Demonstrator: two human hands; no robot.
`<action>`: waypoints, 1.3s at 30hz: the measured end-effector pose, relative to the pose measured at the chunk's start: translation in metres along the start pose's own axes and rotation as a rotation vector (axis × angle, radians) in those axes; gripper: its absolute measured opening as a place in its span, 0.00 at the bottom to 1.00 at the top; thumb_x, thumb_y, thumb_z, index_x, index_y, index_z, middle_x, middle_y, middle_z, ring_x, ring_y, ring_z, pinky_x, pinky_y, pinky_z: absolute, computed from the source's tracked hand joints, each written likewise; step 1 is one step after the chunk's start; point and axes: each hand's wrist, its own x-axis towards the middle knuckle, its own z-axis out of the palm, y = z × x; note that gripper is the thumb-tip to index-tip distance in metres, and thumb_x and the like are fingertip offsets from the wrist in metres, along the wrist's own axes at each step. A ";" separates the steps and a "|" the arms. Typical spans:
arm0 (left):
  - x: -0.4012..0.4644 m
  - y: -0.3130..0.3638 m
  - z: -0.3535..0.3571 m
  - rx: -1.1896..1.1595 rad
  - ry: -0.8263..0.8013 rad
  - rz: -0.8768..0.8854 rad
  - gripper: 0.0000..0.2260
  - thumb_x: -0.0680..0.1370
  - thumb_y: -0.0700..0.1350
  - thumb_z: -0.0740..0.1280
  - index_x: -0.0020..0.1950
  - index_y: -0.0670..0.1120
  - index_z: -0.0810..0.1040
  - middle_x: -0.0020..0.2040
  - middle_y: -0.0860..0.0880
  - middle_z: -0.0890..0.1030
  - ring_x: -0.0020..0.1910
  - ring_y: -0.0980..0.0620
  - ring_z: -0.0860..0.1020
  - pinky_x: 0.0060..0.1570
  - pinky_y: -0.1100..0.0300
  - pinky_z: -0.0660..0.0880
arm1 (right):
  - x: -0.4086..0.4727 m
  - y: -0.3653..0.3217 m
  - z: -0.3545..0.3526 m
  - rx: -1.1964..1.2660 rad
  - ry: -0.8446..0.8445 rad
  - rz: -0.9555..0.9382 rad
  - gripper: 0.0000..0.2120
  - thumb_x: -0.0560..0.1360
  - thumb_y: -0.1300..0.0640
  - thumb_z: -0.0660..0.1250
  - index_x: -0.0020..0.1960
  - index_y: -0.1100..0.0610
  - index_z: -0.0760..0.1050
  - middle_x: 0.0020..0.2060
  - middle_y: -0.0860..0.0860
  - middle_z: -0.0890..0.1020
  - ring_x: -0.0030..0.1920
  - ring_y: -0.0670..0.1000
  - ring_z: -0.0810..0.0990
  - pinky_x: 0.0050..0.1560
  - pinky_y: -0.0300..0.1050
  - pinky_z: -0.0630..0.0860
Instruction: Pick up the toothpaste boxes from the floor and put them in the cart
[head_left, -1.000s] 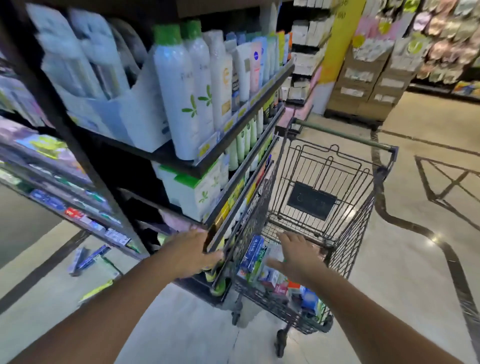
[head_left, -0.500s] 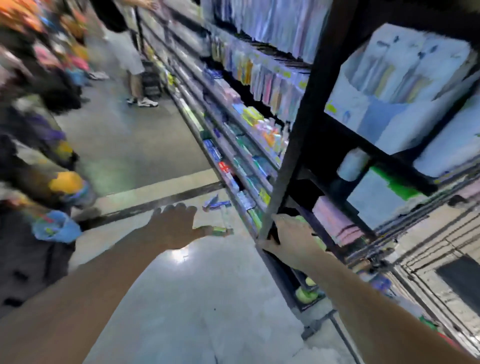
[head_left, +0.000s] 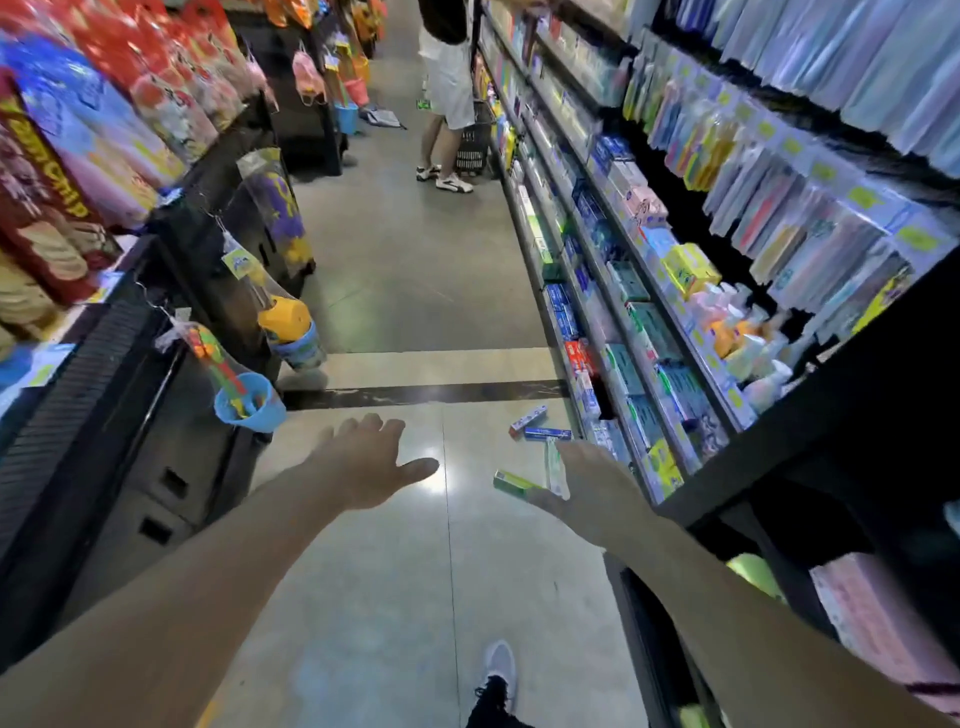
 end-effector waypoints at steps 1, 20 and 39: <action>0.031 -0.001 -0.011 -0.007 -0.005 -0.014 0.37 0.77 0.72 0.51 0.77 0.50 0.62 0.73 0.46 0.68 0.71 0.43 0.67 0.67 0.46 0.63 | 0.039 0.011 -0.006 0.016 -0.022 -0.010 0.38 0.74 0.30 0.58 0.74 0.54 0.63 0.68 0.52 0.72 0.68 0.55 0.69 0.67 0.50 0.67; 0.269 -0.088 -0.101 -0.052 0.007 -0.068 0.34 0.75 0.73 0.53 0.71 0.51 0.68 0.66 0.46 0.73 0.65 0.43 0.72 0.64 0.44 0.69 | 0.329 0.000 -0.047 0.019 -0.079 -0.030 0.41 0.76 0.30 0.58 0.78 0.56 0.57 0.74 0.53 0.66 0.73 0.56 0.62 0.72 0.53 0.62; 0.562 -0.065 -0.217 0.092 -0.116 0.357 0.39 0.75 0.74 0.50 0.77 0.49 0.63 0.73 0.45 0.69 0.71 0.42 0.68 0.67 0.44 0.66 | 0.492 0.031 -0.100 0.118 -0.053 0.405 0.37 0.75 0.30 0.59 0.75 0.52 0.60 0.69 0.51 0.69 0.71 0.55 0.65 0.67 0.51 0.64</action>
